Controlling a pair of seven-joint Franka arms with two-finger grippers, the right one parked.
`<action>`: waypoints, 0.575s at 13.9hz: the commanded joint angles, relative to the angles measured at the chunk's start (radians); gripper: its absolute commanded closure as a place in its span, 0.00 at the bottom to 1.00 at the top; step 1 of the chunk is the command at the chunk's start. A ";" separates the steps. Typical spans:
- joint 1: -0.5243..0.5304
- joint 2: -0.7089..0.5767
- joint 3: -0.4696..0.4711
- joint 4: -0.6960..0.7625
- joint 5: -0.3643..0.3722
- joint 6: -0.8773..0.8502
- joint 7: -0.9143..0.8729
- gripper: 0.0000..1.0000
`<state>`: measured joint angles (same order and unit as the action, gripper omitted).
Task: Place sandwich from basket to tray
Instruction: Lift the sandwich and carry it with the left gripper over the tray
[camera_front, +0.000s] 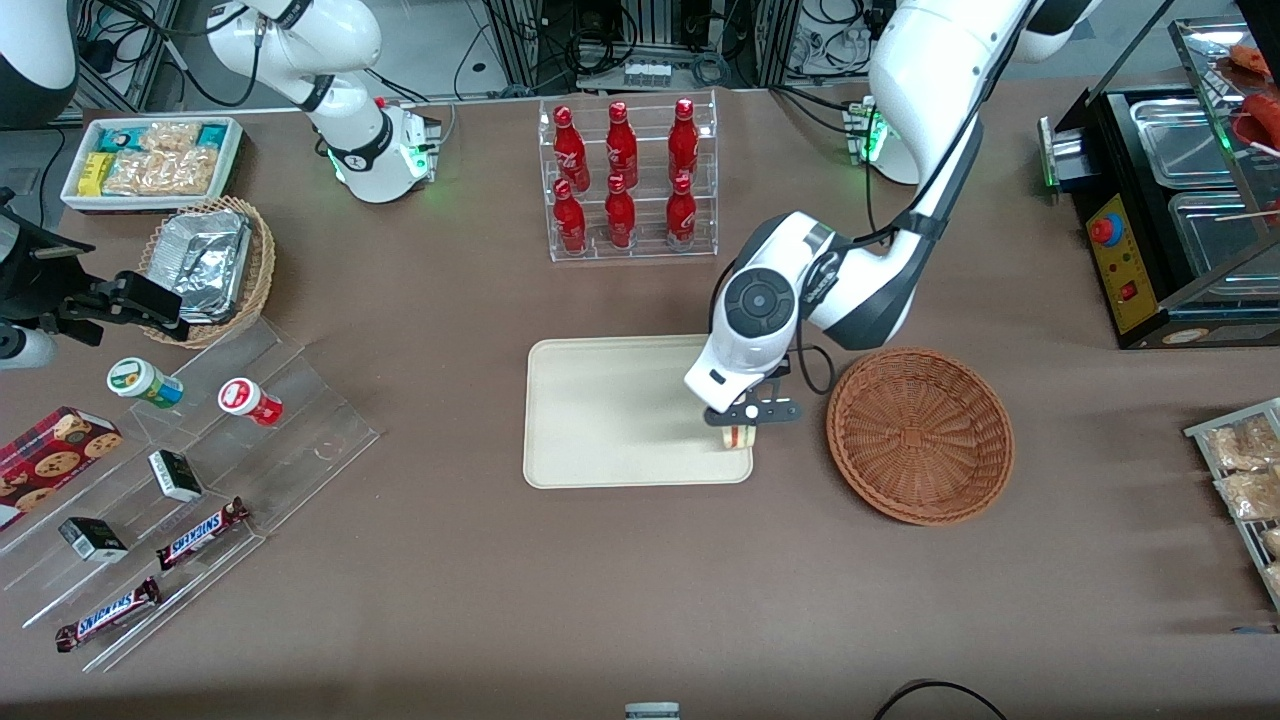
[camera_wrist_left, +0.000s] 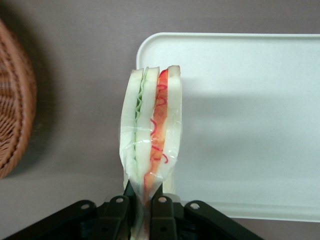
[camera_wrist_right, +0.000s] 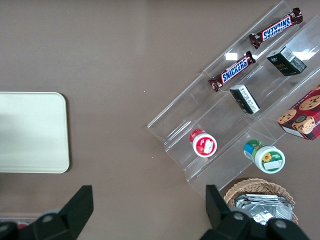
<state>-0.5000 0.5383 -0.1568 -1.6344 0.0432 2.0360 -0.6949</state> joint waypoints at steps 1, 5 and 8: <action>-0.040 0.055 0.006 0.057 -0.011 0.024 -0.005 1.00; -0.055 0.101 -0.013 0.088 -0.011 0.027 0.006 1.00; -0.057 0.117 -0.026 0.102 -0.028 0.029 0.045 1.00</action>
<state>-0.5487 0.6299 -0.1860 -1.5769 0.0391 2.0693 -0.6772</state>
